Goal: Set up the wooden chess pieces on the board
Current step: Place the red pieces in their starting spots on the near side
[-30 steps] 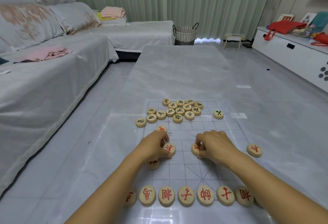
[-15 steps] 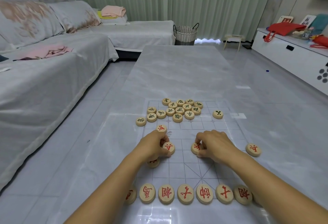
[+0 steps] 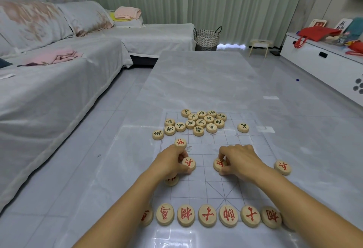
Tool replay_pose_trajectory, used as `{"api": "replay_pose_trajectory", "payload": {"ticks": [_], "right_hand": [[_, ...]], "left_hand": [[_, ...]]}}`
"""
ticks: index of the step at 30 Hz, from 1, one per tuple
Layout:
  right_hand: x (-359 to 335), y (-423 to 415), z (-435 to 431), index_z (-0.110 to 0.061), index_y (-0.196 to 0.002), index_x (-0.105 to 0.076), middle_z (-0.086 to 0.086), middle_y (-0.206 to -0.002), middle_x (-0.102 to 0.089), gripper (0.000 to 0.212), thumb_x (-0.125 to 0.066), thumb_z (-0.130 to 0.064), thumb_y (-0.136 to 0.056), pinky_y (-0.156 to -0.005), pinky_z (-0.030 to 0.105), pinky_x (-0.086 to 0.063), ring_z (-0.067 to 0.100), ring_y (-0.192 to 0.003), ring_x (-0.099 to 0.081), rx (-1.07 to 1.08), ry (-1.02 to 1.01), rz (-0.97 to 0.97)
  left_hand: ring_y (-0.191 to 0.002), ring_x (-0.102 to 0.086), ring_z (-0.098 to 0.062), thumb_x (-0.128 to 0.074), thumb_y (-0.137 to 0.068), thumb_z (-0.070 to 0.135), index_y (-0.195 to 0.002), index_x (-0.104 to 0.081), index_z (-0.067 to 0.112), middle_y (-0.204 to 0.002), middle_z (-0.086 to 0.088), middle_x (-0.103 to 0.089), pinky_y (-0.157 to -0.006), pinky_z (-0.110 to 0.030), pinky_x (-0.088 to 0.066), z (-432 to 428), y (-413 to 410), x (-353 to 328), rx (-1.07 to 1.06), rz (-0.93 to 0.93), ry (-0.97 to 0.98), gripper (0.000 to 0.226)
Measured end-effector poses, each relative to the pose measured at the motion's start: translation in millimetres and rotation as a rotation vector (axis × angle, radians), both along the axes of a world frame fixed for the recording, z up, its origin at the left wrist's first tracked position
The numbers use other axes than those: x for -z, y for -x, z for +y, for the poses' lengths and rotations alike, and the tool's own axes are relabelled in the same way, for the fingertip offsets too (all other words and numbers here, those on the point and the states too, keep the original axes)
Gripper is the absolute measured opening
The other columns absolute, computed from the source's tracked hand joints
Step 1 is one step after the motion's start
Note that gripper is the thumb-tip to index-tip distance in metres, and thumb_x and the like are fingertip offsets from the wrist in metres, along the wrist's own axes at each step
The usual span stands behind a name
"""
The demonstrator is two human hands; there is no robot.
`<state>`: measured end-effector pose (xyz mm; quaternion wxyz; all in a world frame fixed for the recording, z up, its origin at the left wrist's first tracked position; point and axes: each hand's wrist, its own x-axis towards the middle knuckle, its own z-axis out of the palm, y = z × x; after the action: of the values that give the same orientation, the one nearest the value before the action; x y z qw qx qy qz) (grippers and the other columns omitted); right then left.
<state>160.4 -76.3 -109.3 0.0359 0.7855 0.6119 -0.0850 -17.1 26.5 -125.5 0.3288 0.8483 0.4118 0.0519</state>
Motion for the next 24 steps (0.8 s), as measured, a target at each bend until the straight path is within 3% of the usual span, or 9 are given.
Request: {"api": "replay_pose_trajectory", "payload": {"ticks": [6, 8, 11, 14, 18, 20, 22, 24], "right_hand": [[-0.8, 0.4, 1.4, -0.024, -0.115, -0.049, -0.003, -0.113, -0.061, 0.041, -0.063, -0.044, -0.081, -0.091, 0.035, -0.035, 0.018, -0.104, -0.053, 0.013, 0.034, 0.020], [-2.5, 1.0, 0.9, -0.024, -0.118, -0.047, -0.003, -0.114, -0.059, 0.046, -0.062, -0.047, -0.080, -0.092, 0.036, -0.034, 0.019, -0.106, -0.051, 0.017, 0.050, 0.013], [-9.8, 4.9, 6.7, -0.023, -0.127, -0.043, -0.001, -0.120, -0.056, 0.051, -0.056, -0.048, -0.084, -0.096, 0.036, -0.032, 0.020, -0.111, -0.048, 0.047, -0.014, 0.052], [-11.4, 20.2, 26.2, -0.022, -0.128, -0.046, -0.001, -0.122, -0.057, 0.048, -0.051, -0.048, -0.088, -0.097, 0.037, -0.033, 0.021, -0.114, -0.048, 0.014, -0.110, 0.057], [-5.3, 47.0, 62.4, -0.021, -0.131, -0.045, 0.002, -0.119, -0.061, 0.047, -0.052, -0.042, -0.089, -0.098, 0.040, -0.034, 0.023, -0.113, -0.051, -0.010, -0.154, 0.138], [-4.8, 54.1, 80.6, -0.021, -0.131, -0.045, 0.004, -0.120, -0.059, 0.047, -0.053, -0.039, -0.088, -0.096, 0.041, -0.037, 0.025, -0.114, -0.051, 0.004, -0.136, 0.173], [-3.0, 57.5, 97.0, -0.018, -0.110, -0.054, 0.004, -0.108, -0.061, 0.034, -0.055, -0.042, -0.084, -0.080, 0.037, -0.040, 0.027, -0.105, -0.054, 0.025, -0.118, 0.166], [-2.8, 63.5, 106.6, -0.017, -0.074, -0.049, 0.002, -0.081, -0.055, 0.029, -0.059, -0.043, -0.081, -0.058, 0.030, -0.032, 0.027, -0.086, -0.054, 0.022, -0.098, 0.133]], "left_hand": [[-0.088, -0.051, -0.013, -0.077, -0.072, 0.026, -0.108, -0.056, 0.018, -0.095, 0.005, -0.050, -0.081, -0.028, -0.046, 1.8, 2.4, -1.2, 0.019, -0.021, 0.040, 0.043], [-0.084, -0.053, -0.014, -0.076, -0.073, 0.022, -0.107, -0.056, 0.014, -0.089, 0.003, -0.054, -0.080, -0.028, -0.046, 10.8, 10.9, -4.8, -0.013, -0.118, 0.123, 0.040], [-0.074, -0.054, -0.017, -0.071, -0.079, 0.016, -0.099, -0.059, 0.010, -0.081, -0.003, -0.057, -0.069, -0.026, -0.045, 35.7, 35.7, -9.4, -0.229, -0.339, 0.180, 0.024], [-0.069, -0.054, -0.018, -0.064, -0.084, 0.014, -0.091, -0.061, 0.010, -0.078, -0.004, -0.058, -0.058, -0.022, -0.043, 53.1, 60.7, 1.0, -0.405, -0.393, 0.125, 0.008], [-0.066, -0.054, -0.015, -0.056, -0.088, 0.007, -0.084, -0.062, 0.014, -0.071, -0.001, -0.058, -0.059, -0.015, -0.044, 50.4, 78.4, 23.3, -0.433, -0.514, 0.060, 0.010], [-0.068, -0.055, -0.015, -0.054, -0.089, 0.007, -0.087, -0.063, 0.012, -0.073, -0.001, -0.060, -0.064, -0.019, -0.046, 48.8, 82.0, 28.2, -0.427, -0.560, 0.048, 0.010], [-0.071, -0.057, -0.015, -0.054, -0.089, 0.007, -0.086, -0.063, 0.013, -0.074, -0.002, -0.061, -0.069, -0.025, -0.047, 49.8, 83.0, 30.6, -0.423, -0.599, 0.059, 0.011], [-0.070, -0.057, -0.012, -0.054, -0.089, 0.007, -0.084, -0.063, 0.015, -0.074, -0.002, -0.061, -0.068, -0.024, -0.047, 51.0, 83.1, 31.9, -0.422, -0.620, 0.063, 0.013]]}}
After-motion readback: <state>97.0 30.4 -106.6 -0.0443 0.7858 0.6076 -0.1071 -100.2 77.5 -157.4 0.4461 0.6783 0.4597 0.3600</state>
